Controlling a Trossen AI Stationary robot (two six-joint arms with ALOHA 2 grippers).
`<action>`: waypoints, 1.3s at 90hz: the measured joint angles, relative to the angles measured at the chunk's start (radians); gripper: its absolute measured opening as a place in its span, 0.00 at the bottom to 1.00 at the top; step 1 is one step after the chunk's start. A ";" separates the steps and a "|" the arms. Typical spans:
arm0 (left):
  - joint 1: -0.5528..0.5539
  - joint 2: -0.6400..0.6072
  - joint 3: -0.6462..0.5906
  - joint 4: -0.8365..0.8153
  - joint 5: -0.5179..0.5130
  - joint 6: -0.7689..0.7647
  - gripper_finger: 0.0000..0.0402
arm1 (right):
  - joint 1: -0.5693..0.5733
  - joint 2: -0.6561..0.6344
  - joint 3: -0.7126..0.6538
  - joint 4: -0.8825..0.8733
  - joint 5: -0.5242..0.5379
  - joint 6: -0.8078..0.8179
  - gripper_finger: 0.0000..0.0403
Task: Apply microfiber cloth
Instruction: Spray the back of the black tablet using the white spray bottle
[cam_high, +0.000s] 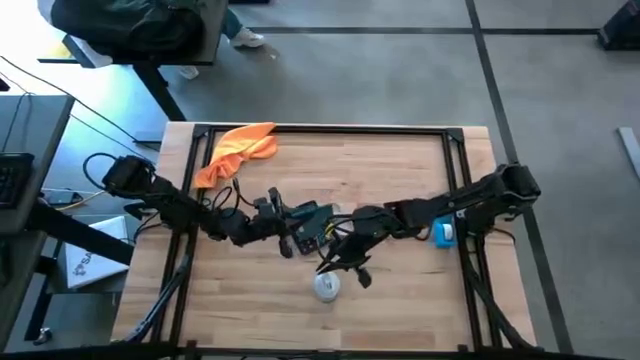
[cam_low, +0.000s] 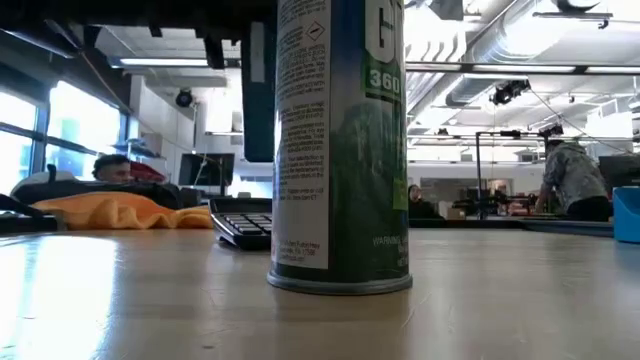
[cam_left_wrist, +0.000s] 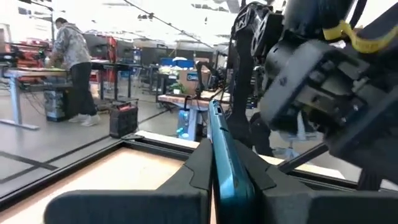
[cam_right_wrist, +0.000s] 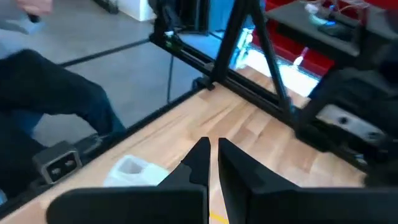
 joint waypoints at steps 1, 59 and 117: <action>-0.002 0.000 0.000 0.001 -0.003 0.001 0.03 | 0.001 0.000 0.000 0.000 0.003 0.000 0.00; -0.035 0.000 0.000 0.029 -0.027 0.029 0.03 | 0.004 0.006 -0.145 0.252 0.045 0.071 0.00; -0.034 0.000 0.000 0.028 -0.025 0.025 0.03 | 0.028 0.005 -0.142 0.181 0.121 0.061 0.00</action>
